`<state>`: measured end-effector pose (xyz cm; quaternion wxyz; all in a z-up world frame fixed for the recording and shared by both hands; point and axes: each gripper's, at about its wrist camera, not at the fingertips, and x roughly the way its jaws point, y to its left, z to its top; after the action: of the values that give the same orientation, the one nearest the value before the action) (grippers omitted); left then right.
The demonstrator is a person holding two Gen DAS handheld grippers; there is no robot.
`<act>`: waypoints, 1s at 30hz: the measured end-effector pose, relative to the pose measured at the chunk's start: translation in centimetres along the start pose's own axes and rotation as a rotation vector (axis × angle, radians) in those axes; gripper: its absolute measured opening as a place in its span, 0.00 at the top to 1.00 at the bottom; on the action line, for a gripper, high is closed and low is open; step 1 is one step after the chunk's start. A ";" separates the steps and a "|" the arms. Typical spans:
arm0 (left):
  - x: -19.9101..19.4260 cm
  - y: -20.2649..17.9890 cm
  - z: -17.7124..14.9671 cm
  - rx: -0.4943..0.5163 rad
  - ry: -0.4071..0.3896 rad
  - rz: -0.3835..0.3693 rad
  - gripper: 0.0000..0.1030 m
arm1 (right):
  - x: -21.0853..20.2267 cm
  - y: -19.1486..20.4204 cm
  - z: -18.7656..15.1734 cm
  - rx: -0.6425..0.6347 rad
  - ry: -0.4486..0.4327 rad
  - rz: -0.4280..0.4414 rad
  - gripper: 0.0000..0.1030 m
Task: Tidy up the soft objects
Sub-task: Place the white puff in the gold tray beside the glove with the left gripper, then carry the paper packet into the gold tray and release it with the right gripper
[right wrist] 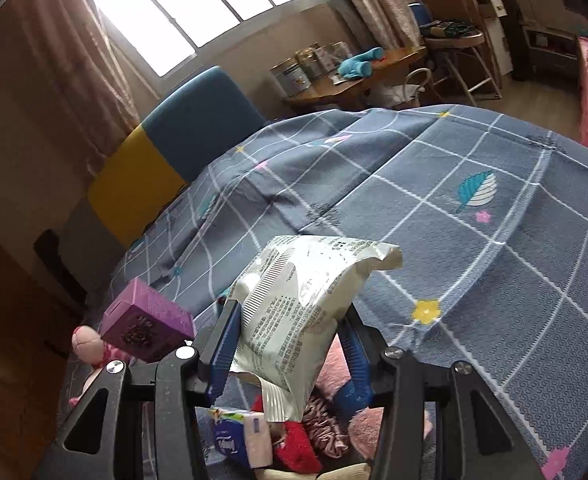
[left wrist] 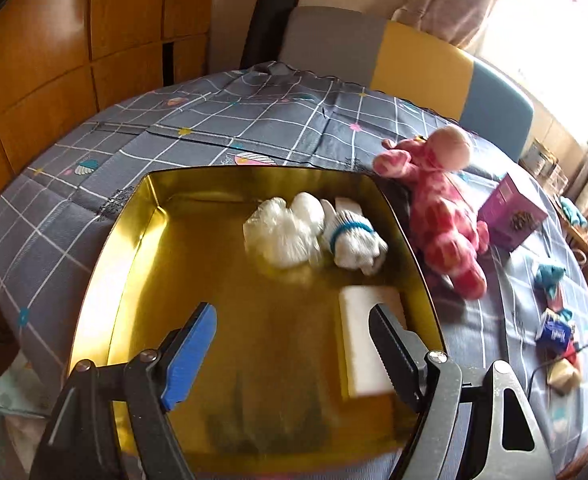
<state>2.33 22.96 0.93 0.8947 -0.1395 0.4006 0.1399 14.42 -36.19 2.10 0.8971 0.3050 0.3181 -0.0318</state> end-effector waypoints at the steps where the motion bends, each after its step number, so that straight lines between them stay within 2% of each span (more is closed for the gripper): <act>1: -0.4 -0.2 -0.3 0.006 0.000 0.003 0.19 | 0.3 0.7 -0.2 -0.029 0.021 0.024 0.52; 6: -2.1 -1.3 -1.4 0.032 -0.025 0.003 0.19 | 1.7 5.2 -2.6 -0.219 0.129 0.132 0.52; 9: -3.1 -2.2 -1.7 0.065 -0.056 0.019 0.19 | 2.6 7.8 -4.8 -0.351 0.192 0.142 0.52; 13: -4.0 -2.9 -2.1 0.097 -0.078 0.035 0.18 | 3.4 10.2 -7.5 -0.464 0.273 0.173 0.52; 20: -4.2 -3.1 -2.5 0.114 -0.077 0.038 0.17 | 3.4 13.9 -11.8 -0.533 0.388 0.297 0.52; 30: -4.2 -1.9 -3.1 0.089 -0.065 0.032 0.17 | 1.5 22.3 -19.5 -0.706 0.516 0.485 0.53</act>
<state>-1.75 19.51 2.35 0.9102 -0.0884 0.3794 0.1409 10.42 -6.79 1.04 0.8193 0.0457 0.4408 0.3637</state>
